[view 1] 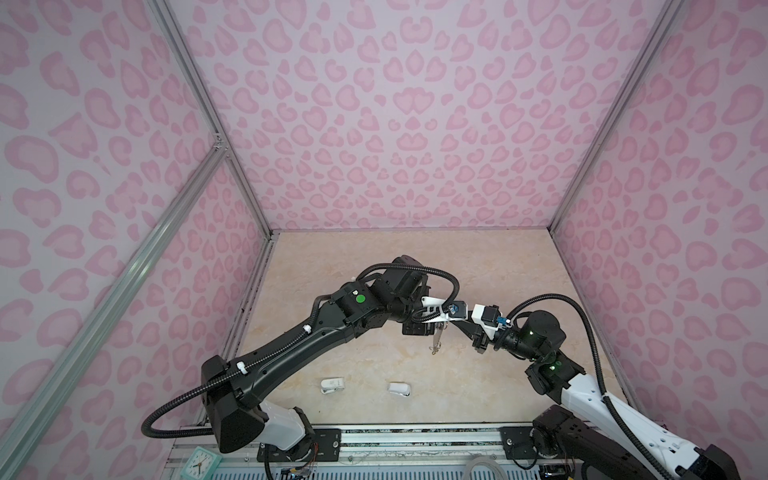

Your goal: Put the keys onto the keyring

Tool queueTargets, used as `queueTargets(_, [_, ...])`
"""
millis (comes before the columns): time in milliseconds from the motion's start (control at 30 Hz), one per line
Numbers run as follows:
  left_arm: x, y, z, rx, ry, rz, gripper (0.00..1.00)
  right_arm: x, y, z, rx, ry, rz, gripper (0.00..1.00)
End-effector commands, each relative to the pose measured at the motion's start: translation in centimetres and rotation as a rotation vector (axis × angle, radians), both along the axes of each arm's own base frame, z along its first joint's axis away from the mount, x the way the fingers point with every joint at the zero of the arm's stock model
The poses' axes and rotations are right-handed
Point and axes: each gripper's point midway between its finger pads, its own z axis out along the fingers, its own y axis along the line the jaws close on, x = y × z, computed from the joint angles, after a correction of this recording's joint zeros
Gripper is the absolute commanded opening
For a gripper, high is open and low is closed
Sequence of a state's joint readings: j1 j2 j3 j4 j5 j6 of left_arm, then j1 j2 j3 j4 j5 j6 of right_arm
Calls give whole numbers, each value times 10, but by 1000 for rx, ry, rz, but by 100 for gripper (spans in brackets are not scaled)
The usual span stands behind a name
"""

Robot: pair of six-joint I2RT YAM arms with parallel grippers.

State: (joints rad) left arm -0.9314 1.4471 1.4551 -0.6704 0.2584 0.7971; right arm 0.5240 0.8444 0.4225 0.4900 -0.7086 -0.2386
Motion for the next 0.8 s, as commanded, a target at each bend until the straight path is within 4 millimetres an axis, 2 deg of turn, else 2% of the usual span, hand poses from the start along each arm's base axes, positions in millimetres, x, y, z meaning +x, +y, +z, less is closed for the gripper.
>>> queueTargets(0, [-5,-2,7,-29,-12,-32,3,-2,3,9,25,-16,19,15])
queueTargets(233, [-6,-2,9,-37,-18,-44,3,-2,5,5,7,-11,25,3])
queueTargets(267, [-6,-2,9,-38,-21,-39,7,-2,4,6,10,-15,21,0])
queueTargets(367, [5,1,16,-99,4,27,26,-3,4,9,23,-28,22,0])
queueTargets(433, [13,8,25,-173,58,60,32,-3,3,12,39,-36,21,0])
queueTargets(500, [16,12,34,-240,79,68,33,-5,2,15,59,-43,26,0])
queueTargets(533, [14,14,27,-256,104,63,33,-5,2,17,67,-46,26,0])
queueTargets(767, [2,12,29,-367,188,3,27,-6,5,24,88,-57,47,0])
